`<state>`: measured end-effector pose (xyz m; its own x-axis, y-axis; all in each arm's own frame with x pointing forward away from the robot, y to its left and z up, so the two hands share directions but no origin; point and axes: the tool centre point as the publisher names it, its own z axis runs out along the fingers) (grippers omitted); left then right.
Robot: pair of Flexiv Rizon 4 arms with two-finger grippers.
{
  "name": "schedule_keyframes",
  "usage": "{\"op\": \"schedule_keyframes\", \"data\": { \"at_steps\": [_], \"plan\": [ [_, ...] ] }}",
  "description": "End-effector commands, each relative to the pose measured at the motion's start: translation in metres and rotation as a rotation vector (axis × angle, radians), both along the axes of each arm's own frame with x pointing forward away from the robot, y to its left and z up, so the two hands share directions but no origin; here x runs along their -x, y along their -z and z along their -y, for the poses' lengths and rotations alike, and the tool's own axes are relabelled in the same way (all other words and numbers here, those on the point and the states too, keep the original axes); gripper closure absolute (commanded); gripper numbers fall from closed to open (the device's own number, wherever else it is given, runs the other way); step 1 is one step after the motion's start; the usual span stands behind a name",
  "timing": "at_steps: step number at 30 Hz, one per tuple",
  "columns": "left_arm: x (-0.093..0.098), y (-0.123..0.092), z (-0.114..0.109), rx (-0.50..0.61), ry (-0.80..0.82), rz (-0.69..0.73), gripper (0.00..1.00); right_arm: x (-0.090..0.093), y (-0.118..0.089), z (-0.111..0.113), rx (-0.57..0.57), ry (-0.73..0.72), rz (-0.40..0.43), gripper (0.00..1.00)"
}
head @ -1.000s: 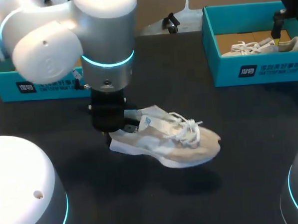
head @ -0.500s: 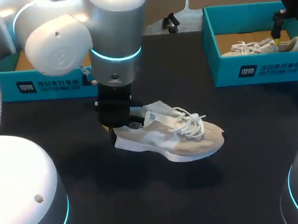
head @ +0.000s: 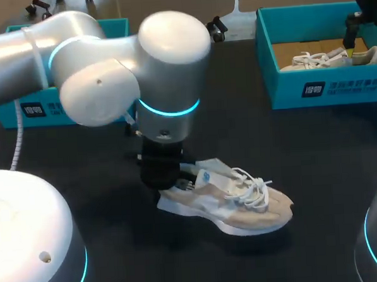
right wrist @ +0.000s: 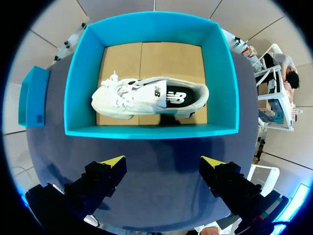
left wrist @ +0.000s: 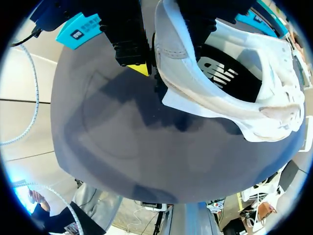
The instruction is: Take the shoe out of the shoebox, open the shoe tongue, remove and reinsert the insole, then place the shoe into the shoebox
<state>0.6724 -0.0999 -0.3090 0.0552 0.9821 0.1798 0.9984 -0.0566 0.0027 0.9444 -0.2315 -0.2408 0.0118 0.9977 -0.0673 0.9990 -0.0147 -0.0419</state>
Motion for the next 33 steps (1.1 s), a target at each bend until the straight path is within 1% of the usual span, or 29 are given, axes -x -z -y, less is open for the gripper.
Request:
{"op": "schedule_keyframes", "data": {
  "at_steps": [1, 7, 14, 21, 27, 33],
  "plan": [
    [-0.003, 0.015, 0.006, -0.007, 0.009, 0.013, 1.0, 0.001, 0.0, 0.0, 0.001, 0.0, 0.002, 0.0],
    [-0.001, 0.027, 0.004, 0.001, 0.012, 0.027, 1.0, 0.001, 0.0, 0.0, 0.001, 0.0, 0.002, 0.0],
    [0.005, 0.038, 0.006, -0.022, 0.043, 0.047, 1.0, 0.001, 0.0, 0.0, 0.001, 0.0, 0.002, 0.0],
    [0.001, 0.053, 0.006, -0.035, 0.041, 0.034, 1.0, 0.001, 0.0, 0.0, 0.001, 0.0, 0.002, 0.0],
    [-0.007, 0.064, 0.01, -0.04, 0.052, 0.018, 1.0, 0.001, 0.0, 0.0, 0.001, 0.0, 0.002, 0.0],
    [-0.01, 0.068, 0.015, -0.033, 0.062, 0.008, 1.0, 0.001, 0.0, 0.0, 0.001, 0.0, 0.002, 0.0]
  ]
}}
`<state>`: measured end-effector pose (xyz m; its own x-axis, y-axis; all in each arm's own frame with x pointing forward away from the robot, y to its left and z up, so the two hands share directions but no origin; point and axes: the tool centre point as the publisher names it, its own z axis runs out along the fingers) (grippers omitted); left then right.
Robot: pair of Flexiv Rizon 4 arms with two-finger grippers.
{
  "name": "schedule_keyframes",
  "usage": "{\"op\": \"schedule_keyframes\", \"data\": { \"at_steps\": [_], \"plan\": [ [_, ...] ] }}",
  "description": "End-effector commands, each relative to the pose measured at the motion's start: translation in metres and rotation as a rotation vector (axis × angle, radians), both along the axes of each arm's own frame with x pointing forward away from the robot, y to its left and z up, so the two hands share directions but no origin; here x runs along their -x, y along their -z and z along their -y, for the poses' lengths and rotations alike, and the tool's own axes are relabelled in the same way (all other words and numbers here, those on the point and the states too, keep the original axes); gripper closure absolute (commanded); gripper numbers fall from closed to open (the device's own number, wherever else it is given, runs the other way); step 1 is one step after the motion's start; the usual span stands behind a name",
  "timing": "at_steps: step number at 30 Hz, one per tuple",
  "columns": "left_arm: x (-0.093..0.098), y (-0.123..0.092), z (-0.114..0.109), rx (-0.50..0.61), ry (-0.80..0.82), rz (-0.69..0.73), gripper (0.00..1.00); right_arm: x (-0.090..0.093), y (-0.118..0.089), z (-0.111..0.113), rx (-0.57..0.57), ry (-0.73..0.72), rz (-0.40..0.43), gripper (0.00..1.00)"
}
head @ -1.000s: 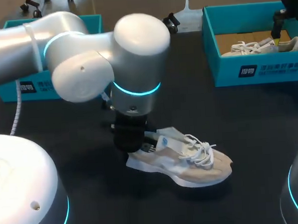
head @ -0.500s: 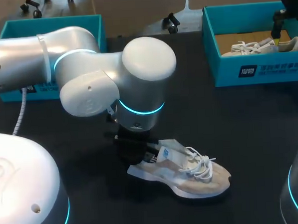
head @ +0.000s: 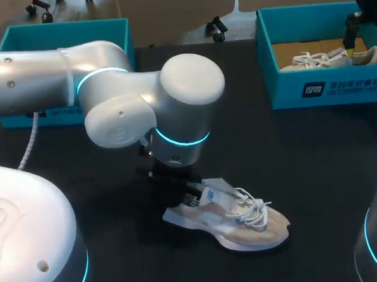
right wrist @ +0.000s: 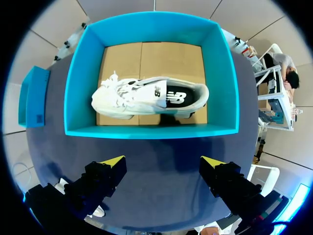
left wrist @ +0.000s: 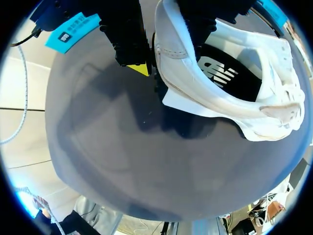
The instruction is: Take the shoe out of the shoebox, open the shoe tongue, remove and reinsert the insole, then place the shoe into the shoebox
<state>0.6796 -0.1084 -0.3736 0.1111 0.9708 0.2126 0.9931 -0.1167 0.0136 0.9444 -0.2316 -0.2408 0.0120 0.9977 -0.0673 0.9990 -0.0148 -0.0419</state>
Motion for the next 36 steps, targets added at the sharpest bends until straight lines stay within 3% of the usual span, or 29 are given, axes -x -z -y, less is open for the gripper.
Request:
{"op": "schedule_keyframes", "data": {
  "at_steps": [1, 15, 16, 17, 20, 21, 22, 29, 36],
  "plan": [
    [-0.003, 0.003, 0.007, 0.006, 0.004, -0.007, 1.0, 0.001, 0.0, 0.0, 0.001, 0.0, 0.002, 0.0],
    [0.0, 0.007, 0.011, 0.013, 0.011, 0.001, 1.0, 0.001, 0.0, 0.0, 0.001, 0.0, 0.002, 0.0],
    [0.0, 0.008, 0.01, 0.012, 0.006, -0.001, 0.93, 0.001, 0.0, 0.0, 0.001, 0.0, 0.002, 0.0],
    [0.0, 0.008, 0.01, 0.012, 0.004, -0.002, 0.64, 0.001, 0.0, 0.0, 0.001, 0.0, 0.002, 0.0],
    [0.001, 0.008, 0.009, 0.007, 0.003, 0.003, 0.43, 0.001, 0.0, 0.0, 0.001, 0.0, 0.002, 0.0],
    [0.002, 0.007, 0.009, 0.005, 0.001, 0.007, 0.16, 0.001, 0.0, 0.0, 0.001, 0.0, 0.002, 0.0],
    [0.002, 0.007, 0.008, 0.004, 0.001, 0.008, 0.0, 0.001, 0.0, 0.0, 0.001, 0.0, 0.002, 0.0],
    [0.004, -0.006, 0.007, 0.037, -0.009, 0.022, 0.0, 0.001, 0.0, 0.0, 0.001, 0.0, 0.002, 0.0],
    [0.008, -0.048, 0.014, 0.138, -0.051, 0.062, 0.0, 0.001, 0.0, 0.0, 0.001, 0.0, 0.002, 0.0]
  ]
}}
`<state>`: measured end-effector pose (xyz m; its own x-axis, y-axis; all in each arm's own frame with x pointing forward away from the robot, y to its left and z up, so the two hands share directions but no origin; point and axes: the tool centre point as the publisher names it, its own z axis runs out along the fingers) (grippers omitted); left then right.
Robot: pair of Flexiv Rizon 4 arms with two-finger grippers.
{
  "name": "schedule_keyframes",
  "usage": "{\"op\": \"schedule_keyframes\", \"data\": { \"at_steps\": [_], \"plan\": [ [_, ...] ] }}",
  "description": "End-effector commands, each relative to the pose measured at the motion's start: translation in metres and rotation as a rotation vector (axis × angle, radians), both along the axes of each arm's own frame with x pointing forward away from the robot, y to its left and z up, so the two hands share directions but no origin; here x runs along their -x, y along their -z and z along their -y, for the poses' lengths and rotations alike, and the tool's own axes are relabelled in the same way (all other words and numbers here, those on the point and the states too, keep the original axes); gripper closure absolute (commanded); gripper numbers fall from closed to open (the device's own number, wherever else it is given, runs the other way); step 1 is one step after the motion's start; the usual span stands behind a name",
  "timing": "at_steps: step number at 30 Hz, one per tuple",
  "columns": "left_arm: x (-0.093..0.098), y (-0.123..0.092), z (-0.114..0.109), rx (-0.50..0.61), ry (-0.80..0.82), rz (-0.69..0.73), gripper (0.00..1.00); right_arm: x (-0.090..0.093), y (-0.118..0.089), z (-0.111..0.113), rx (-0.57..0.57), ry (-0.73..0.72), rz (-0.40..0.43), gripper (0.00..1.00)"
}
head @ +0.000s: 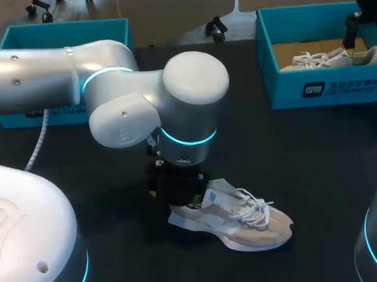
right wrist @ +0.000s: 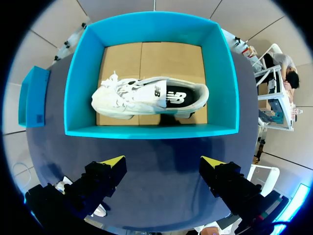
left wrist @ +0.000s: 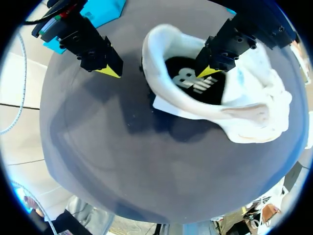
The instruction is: Take the shoe out of the shoebox, open the shoe tongue, remove and reinsert the insole, then place the shoe into the shoebox
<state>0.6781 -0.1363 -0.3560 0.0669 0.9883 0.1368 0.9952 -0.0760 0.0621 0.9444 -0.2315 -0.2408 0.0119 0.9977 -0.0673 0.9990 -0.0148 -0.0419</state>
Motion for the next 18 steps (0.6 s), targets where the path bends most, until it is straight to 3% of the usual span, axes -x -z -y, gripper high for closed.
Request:
{"op": "schedule_keyframes", "data": {
  "at_steps": [1, 12, 18],
  "plan": [
    [0.007, -0.037, -0.013, 0.079, -0.023, 0.022, 0.0, 0.001, 0.0, 0.0, 0.001, 0.0, 0.002, 0.0],
    [0.016, -0.085, -0.027, 0.304, -0.206, -0.055, 0.0, 0.001, 0.0, 0.0, 0.001, 0.0, 0.002, 0.0],
    [0.017, -0.093, -0.047, 0.444, -0.126, -0.157, 0.0, 0.001, 0.0, 0.0, 0.001, 0.0, 0.002, 0.0]
  ]
}}
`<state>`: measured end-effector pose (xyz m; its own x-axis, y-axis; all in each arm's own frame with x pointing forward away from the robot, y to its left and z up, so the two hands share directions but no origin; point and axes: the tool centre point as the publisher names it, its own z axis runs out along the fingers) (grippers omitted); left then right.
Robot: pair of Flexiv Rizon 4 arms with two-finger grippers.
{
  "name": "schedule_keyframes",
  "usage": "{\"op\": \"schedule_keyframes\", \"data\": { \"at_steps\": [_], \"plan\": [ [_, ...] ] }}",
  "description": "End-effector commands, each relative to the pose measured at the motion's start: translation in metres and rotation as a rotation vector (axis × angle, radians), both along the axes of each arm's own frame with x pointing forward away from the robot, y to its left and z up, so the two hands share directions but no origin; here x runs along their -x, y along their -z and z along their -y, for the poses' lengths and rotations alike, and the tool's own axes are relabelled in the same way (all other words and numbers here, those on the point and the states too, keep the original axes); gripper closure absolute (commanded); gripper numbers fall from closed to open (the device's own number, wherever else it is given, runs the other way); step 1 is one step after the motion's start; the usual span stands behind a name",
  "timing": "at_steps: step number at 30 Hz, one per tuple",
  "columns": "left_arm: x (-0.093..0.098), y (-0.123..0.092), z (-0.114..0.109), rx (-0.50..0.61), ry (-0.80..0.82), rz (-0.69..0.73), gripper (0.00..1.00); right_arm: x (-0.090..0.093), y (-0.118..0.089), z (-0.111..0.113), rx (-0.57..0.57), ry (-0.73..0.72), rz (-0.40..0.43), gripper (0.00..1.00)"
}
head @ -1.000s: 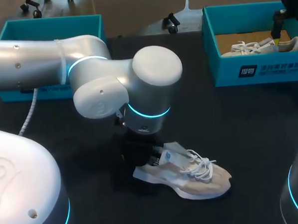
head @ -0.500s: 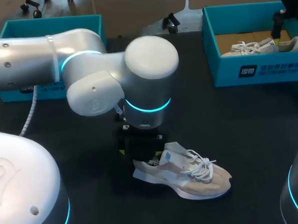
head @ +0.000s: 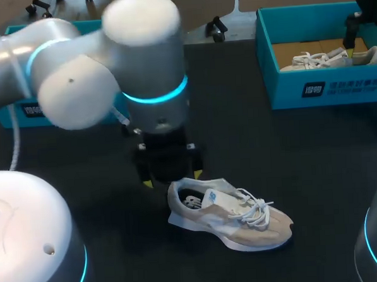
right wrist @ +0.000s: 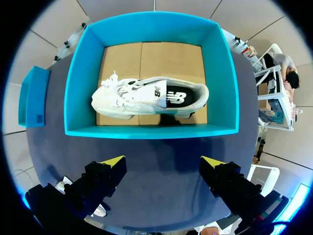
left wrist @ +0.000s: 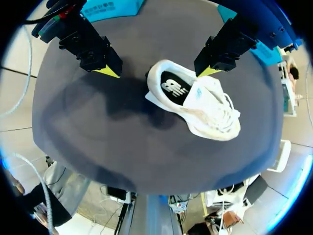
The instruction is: Take the shoe out of the shoebox, open the shoe tongue, remove and reinsert the insole, then place the shoe into the shoebox
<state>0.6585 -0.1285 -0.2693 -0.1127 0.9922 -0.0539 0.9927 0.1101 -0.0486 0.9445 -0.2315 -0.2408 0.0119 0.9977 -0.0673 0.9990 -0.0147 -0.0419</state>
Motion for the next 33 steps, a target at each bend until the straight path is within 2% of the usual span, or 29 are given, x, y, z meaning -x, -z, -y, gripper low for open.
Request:
{"op": "schedule_keyframes", "data": {
  "at_steps": [1, 12, 13, 21, 24, 27, 29, 30, 33],
  "plan": [
    [-0.003, -0.006, -0.039, 0.256, 0.046, -0.022, 0.0, 0.001, 0.0, 0.0, 0.001, 0.0, 0.002, 0.0],
    [-0.003, -0.006, -0.039, 0.256, 0.046, -0.022, 0.0, 0.001, 0.0, 0.0, 0.001, 0.0, 0.002, 0.0],
    [-0.005, -0.003, -0.041, 0.264, 0.009, -0.042, 0.0, 0.001, 0.0, 0.0, 0.001, 0.0, 0.002, 0.0],
    [-0.027, 0.017, -0.077, 0.386, -0.328, -0.317, 0.0, 0.001, 0.0, 0.0, 0.001, 0.0, 0.002, 0.0],
    [-0.031, 0.019, -0.092, 0.475, -0.414, -0.412, 0.0, 0.001, 0.0, 0.0, 0.001, 0.0, 0.002, 0.0],
    [-0.043, 0.027, -0.108, 0.611, -0.555, -0.636, 0.0, 0.001, 0.0, 0.0, 0.001, 0.0, 0.002, 0.0],
    [-0.047, 0.038, -0.112, 0.619, -0.692, -0.827, 0.0, 0.001, 0.0, 0.0, 0.001, 0.0, 0.002, 0.0],
    [-0.043, 0.042, -0.111, 0.628, -0.715, -0.871, 0.0, 0.001, 0.0, 0.0, 0.001, 0.0, 0.002, 0.0],
    [-0.043, 0.042, -0.111, 0.628, -0.715, -0.871, 0.0, 0.001, 0.0, 0.0, 0.001, 0.0, 0.002, 0.0]
  ]
}}
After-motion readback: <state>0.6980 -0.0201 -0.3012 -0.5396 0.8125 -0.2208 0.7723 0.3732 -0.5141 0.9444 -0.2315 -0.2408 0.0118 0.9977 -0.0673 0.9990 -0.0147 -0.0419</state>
